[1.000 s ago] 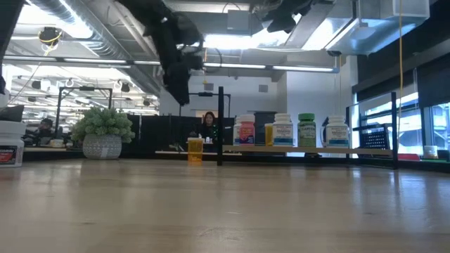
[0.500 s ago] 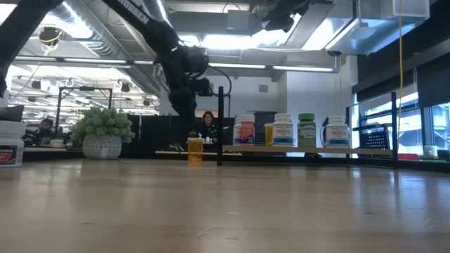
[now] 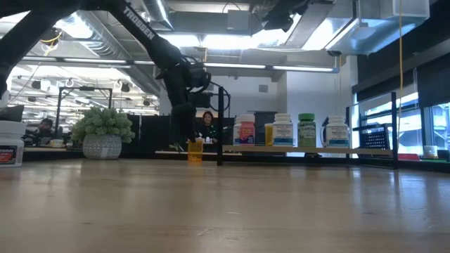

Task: Pick and place medicine bottles onto shelf by color
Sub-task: Put the orange medicine bottle on the shelf

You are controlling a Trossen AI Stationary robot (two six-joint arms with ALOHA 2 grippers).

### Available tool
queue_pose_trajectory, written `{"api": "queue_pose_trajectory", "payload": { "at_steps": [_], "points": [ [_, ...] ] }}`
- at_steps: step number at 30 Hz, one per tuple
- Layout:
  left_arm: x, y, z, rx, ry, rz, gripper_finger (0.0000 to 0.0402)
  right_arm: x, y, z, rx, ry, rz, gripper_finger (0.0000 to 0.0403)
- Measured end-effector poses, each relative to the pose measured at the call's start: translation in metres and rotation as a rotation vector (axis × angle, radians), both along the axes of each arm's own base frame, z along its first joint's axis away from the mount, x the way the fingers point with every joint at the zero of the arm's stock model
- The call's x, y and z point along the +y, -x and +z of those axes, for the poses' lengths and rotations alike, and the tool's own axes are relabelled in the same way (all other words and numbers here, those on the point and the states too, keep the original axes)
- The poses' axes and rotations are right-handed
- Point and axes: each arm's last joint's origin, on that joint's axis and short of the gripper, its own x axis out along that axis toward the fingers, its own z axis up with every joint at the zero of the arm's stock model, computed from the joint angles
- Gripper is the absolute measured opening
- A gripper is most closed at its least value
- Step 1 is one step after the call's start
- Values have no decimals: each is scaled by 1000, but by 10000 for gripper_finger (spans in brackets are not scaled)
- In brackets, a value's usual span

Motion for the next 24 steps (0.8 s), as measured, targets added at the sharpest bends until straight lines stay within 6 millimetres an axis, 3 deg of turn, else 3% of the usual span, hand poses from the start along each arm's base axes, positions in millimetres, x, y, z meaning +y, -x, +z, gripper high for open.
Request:
{"api": "queue_pose_trajectory", "payload": {
  "at_steps": [17, 24],
  "points": [
    [-7, -11, 2, -8, -43, -17, 346, -1, -1, 1, -12, 7, -2, 269],
    [-8, -12, 1, 7, -49, 60, 346, -1, -1, 1, -12, 7, -2, 269]
  ]
}}
